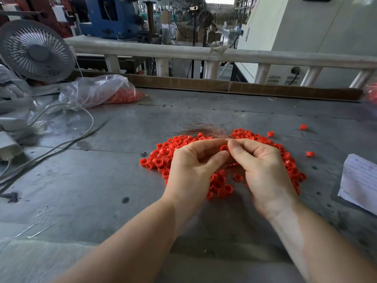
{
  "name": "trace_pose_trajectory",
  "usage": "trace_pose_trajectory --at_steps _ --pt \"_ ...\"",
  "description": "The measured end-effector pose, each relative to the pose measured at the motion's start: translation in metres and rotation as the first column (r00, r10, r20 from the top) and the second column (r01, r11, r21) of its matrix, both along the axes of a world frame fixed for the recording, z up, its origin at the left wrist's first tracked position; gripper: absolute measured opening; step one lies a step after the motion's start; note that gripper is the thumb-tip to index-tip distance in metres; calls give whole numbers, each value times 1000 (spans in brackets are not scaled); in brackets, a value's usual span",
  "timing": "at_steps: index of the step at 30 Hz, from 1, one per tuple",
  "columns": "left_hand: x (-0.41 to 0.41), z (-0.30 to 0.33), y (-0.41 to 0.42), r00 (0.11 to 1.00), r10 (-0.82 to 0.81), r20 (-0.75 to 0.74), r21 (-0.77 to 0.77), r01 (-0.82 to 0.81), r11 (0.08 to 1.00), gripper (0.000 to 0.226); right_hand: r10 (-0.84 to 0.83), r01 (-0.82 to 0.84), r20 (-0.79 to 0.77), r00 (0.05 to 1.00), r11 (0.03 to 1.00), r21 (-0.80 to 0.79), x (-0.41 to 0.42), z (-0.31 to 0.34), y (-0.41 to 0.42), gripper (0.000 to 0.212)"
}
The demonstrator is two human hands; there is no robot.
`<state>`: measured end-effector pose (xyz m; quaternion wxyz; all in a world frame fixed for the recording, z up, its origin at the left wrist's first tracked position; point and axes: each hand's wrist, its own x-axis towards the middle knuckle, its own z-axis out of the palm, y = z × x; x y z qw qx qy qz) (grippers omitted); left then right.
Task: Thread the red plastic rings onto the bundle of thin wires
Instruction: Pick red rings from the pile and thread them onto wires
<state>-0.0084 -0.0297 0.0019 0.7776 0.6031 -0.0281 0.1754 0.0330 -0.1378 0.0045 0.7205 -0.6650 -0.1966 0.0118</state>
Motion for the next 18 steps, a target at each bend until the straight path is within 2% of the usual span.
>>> trace_pose_trajectory --at_steps 8,18 --pt "1 -1 -2 998 60 15 154 -62 986 21 -42 42 -1 999 999 25 -1 -2 1 18" --pt "0 1 -4 993 107 48 216 -115 970 28 -125 128 104 987 991 -22 -4 -1 5 15"
